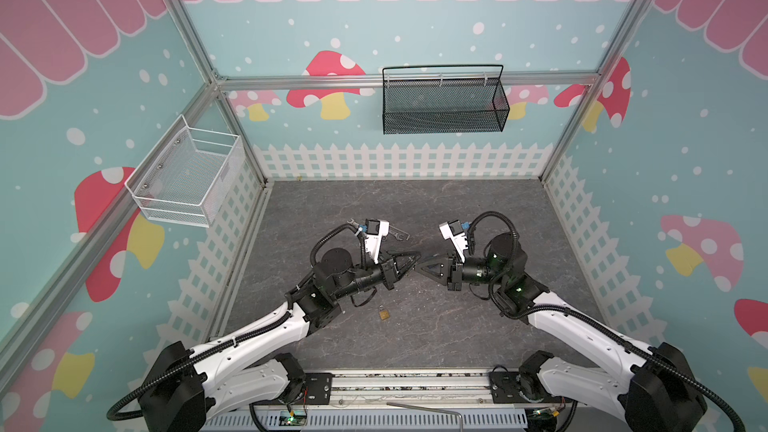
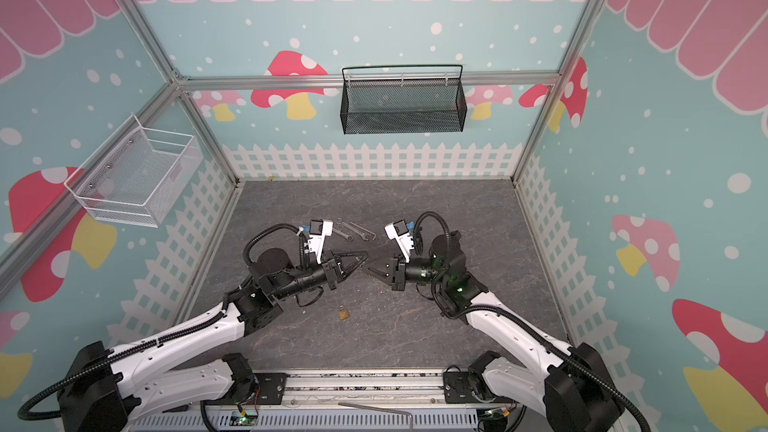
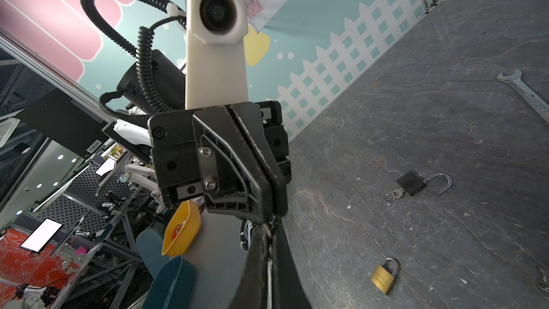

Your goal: Unlock with the key

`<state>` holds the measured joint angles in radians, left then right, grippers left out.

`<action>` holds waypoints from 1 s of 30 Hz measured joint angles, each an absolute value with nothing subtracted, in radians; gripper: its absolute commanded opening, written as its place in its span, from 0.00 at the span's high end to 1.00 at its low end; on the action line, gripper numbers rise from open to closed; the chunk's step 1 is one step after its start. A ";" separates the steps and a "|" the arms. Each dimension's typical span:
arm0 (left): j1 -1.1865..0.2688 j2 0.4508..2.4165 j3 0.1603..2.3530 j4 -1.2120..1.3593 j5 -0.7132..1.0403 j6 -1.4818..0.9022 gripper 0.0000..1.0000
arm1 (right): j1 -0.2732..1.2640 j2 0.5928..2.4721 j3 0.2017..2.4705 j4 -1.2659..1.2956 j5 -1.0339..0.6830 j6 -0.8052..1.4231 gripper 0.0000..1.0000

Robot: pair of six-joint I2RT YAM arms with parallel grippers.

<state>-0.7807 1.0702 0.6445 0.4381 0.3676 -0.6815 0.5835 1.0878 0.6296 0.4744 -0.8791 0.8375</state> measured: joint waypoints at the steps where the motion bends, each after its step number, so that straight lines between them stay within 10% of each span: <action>1: -0.781 1.069 0.645 0.434 0.367 -0.679 1.00 | 0.583 1.086 0.630 0.471 -0.879 0.835 1.00; 7: -0.778 1.061 0.650 0.416 0.358 -0.676 0.56 | 0.582 1.077 0.630 0.449 -0.868 0.816 1.00; 30: -0.886 1.043 0.725 -0.419 -0.059 -0.949 0.35 | 0.582 1.071 0.465 0.032 -0.646 0.686 1.00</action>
